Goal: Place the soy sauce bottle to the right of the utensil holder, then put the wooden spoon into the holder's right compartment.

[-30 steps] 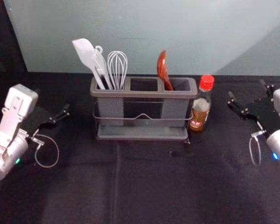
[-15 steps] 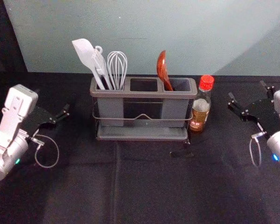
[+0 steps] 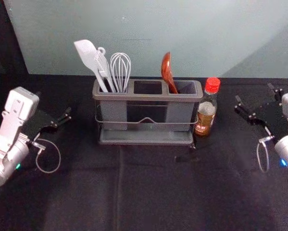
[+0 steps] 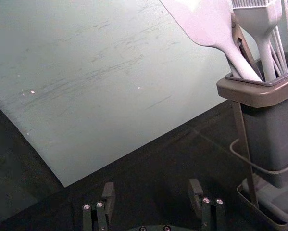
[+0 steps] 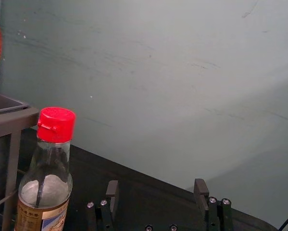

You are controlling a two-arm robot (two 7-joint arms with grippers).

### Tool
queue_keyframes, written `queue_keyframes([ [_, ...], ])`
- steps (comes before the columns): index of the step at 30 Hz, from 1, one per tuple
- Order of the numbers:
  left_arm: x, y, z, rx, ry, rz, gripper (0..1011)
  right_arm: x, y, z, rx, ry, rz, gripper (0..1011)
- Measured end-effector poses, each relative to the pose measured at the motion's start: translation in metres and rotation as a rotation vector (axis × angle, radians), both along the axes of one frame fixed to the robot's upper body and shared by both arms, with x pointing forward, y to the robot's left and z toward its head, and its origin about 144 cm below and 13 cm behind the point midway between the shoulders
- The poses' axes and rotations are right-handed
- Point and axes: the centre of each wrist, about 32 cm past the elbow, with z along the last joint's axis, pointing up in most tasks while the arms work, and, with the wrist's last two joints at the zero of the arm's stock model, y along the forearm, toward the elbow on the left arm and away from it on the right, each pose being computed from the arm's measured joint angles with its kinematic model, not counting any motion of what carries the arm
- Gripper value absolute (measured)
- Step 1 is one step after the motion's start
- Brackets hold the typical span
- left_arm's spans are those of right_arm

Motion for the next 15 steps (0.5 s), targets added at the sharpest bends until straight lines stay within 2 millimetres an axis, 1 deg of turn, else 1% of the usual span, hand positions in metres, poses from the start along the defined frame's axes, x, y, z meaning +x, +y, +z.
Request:
queue_keyframes([
  [15,0.0,0.0,0.0,0.0,0.0,0.0,1005,-0.0002,0.0,-0.0002,0.001,0.001,0.001,1002],
])
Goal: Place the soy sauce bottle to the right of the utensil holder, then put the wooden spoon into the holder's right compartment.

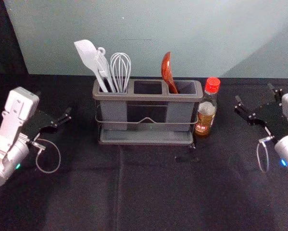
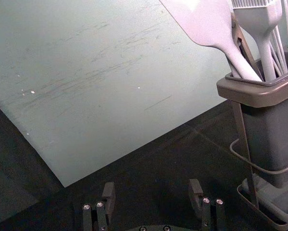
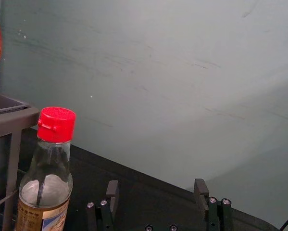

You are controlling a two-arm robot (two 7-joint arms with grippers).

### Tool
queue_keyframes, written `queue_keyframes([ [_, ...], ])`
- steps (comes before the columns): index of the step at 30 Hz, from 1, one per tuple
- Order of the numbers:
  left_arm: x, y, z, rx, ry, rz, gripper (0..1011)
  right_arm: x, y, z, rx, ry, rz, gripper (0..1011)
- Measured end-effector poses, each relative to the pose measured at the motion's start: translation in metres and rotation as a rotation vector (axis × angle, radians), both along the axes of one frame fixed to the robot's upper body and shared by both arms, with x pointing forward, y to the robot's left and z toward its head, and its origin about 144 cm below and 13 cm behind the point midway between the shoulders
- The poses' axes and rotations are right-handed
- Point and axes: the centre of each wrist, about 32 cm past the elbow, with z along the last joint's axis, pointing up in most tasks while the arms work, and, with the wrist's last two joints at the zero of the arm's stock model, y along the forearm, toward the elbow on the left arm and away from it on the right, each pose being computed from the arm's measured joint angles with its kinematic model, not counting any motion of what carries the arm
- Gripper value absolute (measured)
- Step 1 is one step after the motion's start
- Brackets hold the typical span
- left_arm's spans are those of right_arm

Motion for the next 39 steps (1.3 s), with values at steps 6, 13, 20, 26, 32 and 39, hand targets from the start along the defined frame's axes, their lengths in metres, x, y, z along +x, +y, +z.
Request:
queue_keyframes([
  [6,0.0,0.0,0.0,0.0,0.0,0.0,1005,0.0,0.0,0.0,0.0,0.0,0.0,1003],
  [13,0.0,0.0,0.0,0.0,0.0,0.0,1005,0.0,0.0,0.0,0.0,0.0,0.0,1002],
  [20,0.0,0.0,0.0,0.0,0.0,0.0,1005,0.0,0.0,0.0,0.0,0.0,0.0,1002],
  [26,0.0,0.0,0.0,0.0,0.0,0.0,1005,0.0,0.0,0.0,0.0,0.0,0.0,1002],
  [32,0.0,0.0,0.0,0.0,0.0,0.0,1005,0.0,0.0,0.0,0.0,0.0,0.0,1002],
  [39,0.0,0.0,0.0,0.0,0.0,0.0,1005,0.0,0.0,0.0,0.0,0.0,0.0,1003],
])
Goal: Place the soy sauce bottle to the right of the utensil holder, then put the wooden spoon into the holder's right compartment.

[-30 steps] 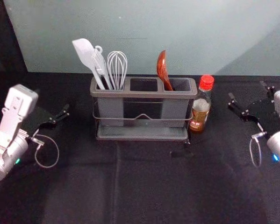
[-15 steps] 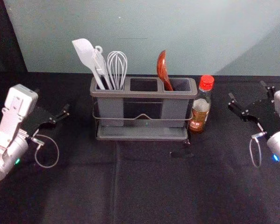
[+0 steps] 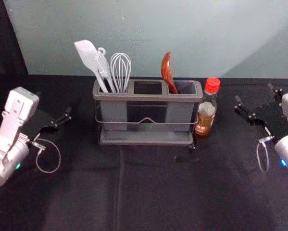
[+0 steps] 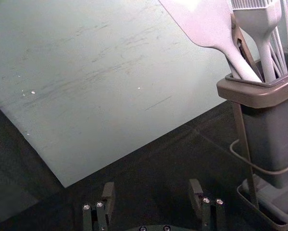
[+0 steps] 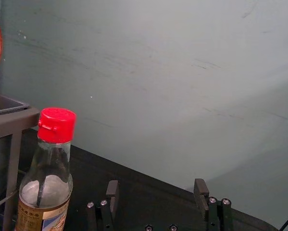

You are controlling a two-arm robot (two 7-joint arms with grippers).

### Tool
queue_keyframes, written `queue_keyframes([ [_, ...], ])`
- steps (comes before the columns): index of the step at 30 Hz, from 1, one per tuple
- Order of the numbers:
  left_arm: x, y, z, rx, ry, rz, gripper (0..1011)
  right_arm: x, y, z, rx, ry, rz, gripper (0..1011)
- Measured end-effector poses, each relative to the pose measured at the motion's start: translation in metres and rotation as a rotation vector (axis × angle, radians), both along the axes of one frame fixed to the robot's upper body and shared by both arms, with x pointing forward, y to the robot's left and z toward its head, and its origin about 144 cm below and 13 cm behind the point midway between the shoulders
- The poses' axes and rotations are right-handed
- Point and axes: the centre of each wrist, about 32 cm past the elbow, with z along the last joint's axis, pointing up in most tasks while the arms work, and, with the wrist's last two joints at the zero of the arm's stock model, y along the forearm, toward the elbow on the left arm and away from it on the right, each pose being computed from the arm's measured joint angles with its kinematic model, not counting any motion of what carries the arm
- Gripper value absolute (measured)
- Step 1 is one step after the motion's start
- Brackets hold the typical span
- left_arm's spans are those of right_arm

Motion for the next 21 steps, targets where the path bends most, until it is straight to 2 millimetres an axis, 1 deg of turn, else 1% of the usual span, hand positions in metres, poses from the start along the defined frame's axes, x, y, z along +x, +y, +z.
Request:
queue_keyframes([
  [21,0.0,0.0,0.0,0.0,0.0,0.0,1005,0.0,0.0,0.0,0.0,0.0,0.0,1003],
])
